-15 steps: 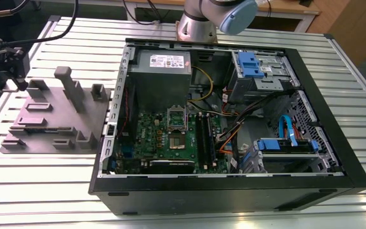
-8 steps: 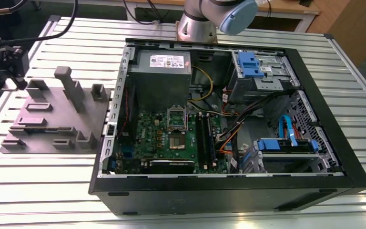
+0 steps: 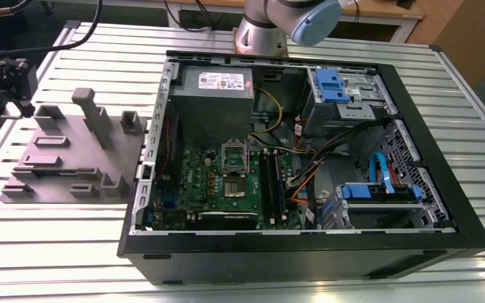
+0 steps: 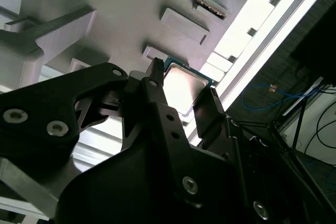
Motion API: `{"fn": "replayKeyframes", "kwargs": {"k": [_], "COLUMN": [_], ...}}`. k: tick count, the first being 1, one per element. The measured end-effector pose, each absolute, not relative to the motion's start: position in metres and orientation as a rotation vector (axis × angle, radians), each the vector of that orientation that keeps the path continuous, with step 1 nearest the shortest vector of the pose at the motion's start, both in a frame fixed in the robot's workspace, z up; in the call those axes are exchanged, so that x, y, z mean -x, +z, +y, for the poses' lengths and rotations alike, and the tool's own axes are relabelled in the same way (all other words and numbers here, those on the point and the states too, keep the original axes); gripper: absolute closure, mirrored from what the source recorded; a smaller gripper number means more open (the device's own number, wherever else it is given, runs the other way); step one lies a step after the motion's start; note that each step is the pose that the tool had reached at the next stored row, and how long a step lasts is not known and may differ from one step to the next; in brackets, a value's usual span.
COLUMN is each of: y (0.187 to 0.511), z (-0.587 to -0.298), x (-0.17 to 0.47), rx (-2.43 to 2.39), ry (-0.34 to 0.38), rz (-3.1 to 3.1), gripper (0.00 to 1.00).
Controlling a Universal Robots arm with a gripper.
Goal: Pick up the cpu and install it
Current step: 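Pick up the cpu and move it towards the insertion slot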
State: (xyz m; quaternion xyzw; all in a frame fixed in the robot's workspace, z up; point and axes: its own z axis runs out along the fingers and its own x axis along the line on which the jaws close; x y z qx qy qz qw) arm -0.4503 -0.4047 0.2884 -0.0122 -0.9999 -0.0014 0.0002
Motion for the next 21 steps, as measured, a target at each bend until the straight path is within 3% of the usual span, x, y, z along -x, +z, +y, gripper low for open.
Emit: {"fn": "replayKeyframes", "kwargs": {"k": [21], "y": [0.2961], "z": [-0.4047], "x": [0.4503], "rx": [0.038], "ry": [-0.004], "rz": [-3.141], "gripper": [0.53]}}
